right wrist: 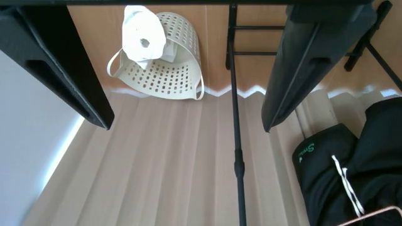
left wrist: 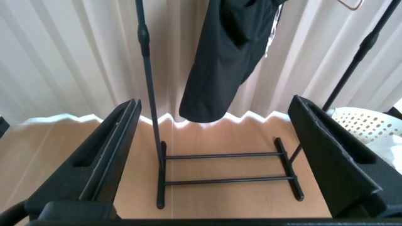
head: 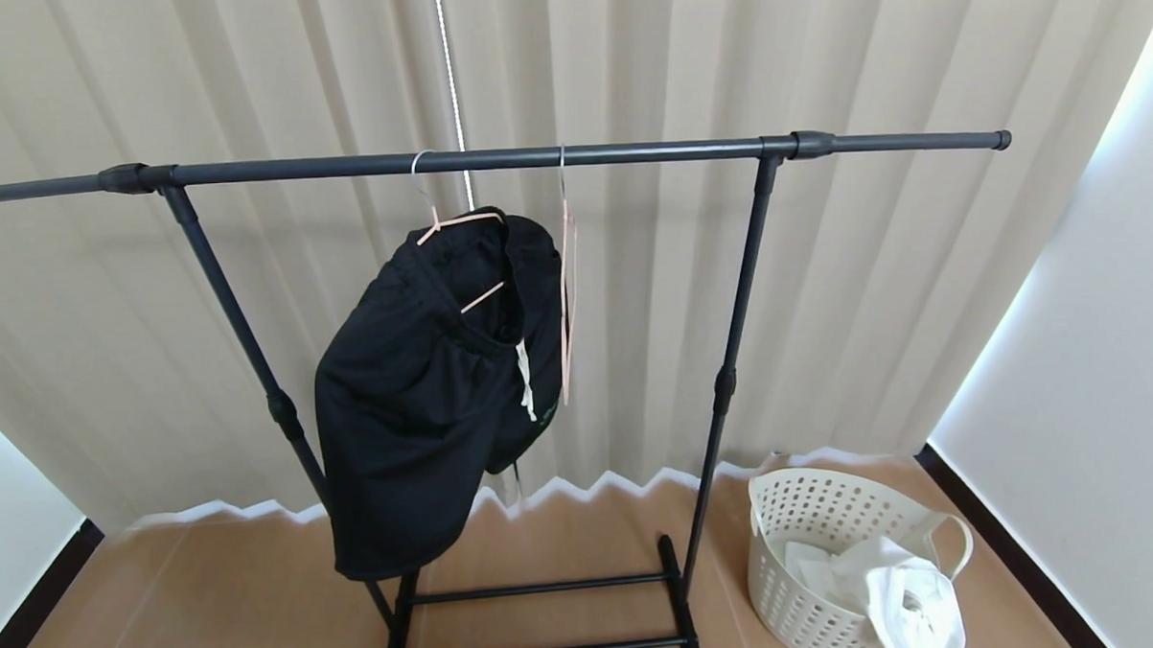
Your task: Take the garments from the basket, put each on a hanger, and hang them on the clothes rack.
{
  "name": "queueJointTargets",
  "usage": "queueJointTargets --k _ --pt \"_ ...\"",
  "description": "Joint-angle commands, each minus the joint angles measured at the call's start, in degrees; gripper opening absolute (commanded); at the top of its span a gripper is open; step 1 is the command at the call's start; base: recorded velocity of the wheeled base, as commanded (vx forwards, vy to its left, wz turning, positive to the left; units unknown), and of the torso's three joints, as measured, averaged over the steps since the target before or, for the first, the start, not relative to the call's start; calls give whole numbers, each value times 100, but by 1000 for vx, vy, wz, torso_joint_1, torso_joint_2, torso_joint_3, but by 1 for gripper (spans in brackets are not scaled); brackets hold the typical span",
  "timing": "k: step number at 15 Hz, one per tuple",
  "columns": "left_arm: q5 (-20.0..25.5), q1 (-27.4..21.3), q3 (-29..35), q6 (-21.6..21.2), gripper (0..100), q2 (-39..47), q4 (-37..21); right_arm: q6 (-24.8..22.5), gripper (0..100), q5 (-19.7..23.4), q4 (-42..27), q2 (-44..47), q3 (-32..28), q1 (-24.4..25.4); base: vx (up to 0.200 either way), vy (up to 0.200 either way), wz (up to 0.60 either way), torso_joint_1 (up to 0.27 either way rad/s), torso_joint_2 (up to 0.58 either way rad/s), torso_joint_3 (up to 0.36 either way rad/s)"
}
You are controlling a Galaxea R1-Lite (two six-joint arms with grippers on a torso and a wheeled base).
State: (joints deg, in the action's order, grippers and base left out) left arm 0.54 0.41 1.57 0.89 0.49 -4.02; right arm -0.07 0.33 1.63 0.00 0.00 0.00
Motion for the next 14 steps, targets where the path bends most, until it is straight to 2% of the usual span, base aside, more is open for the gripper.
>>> queueJointTargets --k 1,14 --pt "-1 2 1 8 100 22 -2 -1 100 2 4 9 0 0 0 0 0 -159 393 232" --pt "-1 2 1 -1 100 22 -2 16 100 -7 4 9 0 0 0 0 0 -193 525 329"
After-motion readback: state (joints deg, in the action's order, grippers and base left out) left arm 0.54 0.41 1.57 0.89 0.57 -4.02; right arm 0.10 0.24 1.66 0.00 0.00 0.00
